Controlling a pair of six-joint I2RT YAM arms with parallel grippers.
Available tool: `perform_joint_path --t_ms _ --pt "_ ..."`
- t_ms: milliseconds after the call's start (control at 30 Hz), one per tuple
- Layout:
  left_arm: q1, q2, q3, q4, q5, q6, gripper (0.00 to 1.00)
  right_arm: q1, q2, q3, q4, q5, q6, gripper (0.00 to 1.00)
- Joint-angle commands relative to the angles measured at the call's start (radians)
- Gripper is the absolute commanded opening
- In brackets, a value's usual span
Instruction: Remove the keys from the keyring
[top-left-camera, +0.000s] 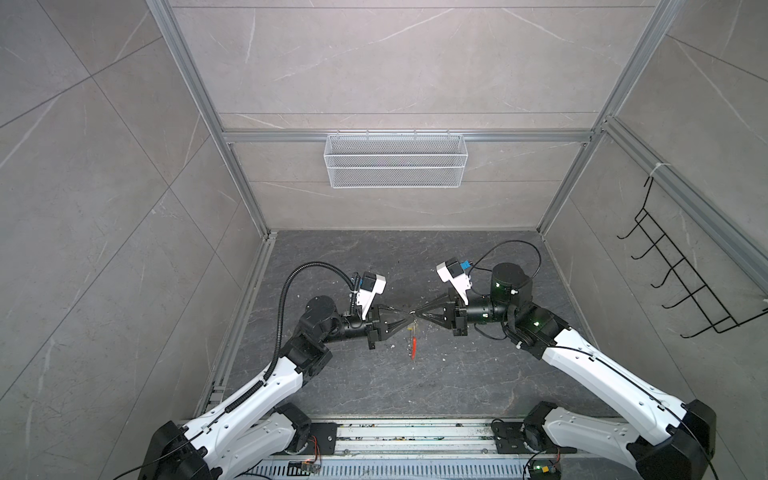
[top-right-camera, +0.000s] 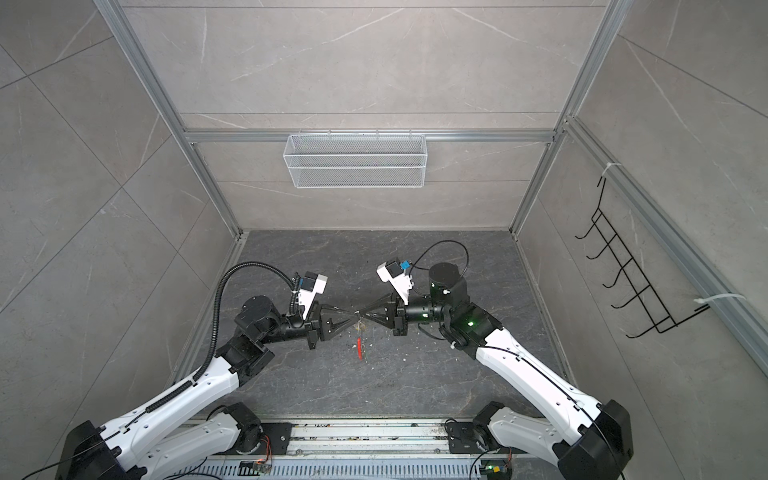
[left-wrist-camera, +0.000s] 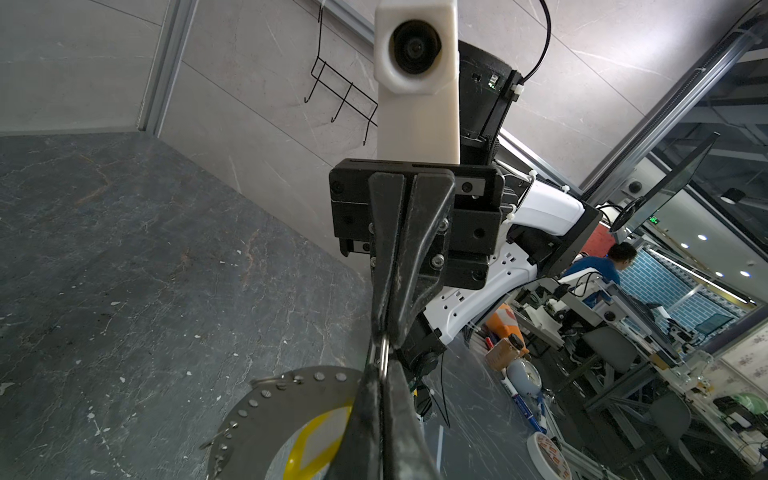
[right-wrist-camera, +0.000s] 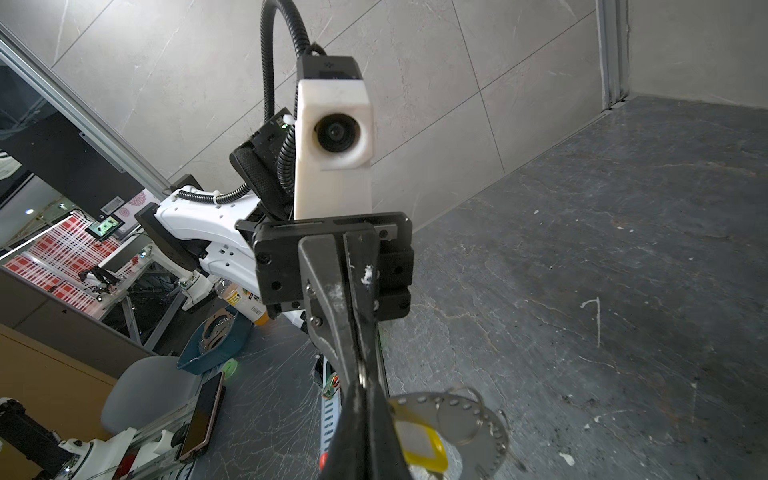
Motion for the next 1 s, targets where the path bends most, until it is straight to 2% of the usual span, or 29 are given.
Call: perform_joint_path --t_ms 0,133,267,400,500,567,667,700,800,967 --pt "0.004 -0.017 0.004 0.066 -0.024 0.019 0.00 0.000 0.005 0.006 0.048 -0.053 0.030 0.15" --pt "0.004 -0.018 0.004 0.070 -0.028 0.017 0.00 0.001 0.005 -0.001 0.051 -0.054 0.029 0.21" --pt "0.004 -0.014 0.005 0.078 -0.029 0.013 0.00 0.003 0.008 -0.007 0.058 -0.054 0.031 0.14" --pt "0.005 -0.012 0.004 0.087 -0.030 0.007 0.00 0.009 0.019 -0.009 0.062 -0.054 0.033 0.15" --pt "0.004 -0.012 0.006 0.089 -0.029 0.006 0.00 0.011 0.020 -0.010 0.058 -0.042 0.029 0.09" --pt "0.004 -0.010 0.007 0.089 -0.024 0.004 0.00 0.012 0.019 -0.009 0.053 -0.030 0.028 0.00" --pt "0.004 -0.013 0.008 0.075 -0.025 0.003 0.00 0.012 0.008 -0.004 0.025 -0.004 0.013 0.00" --pt "0.005 -0.016 0.010 0.064 -0.027 0.003 0.01 0.012 0.004 0.004 0.001 -0.001 -0.002 0.00" --pt "0.005 -0.041 0.007 0.022 -0.040 0.016 0.17 0.012 -0.001 0.041 -0.094 0.008 -0.054 0.00" --pt "0.006 -0.073 -0.008 -0.030 -0.054 0.022 0.21 0.012 0.003 0.080 -0.187 0.009 -0.109 0.00"
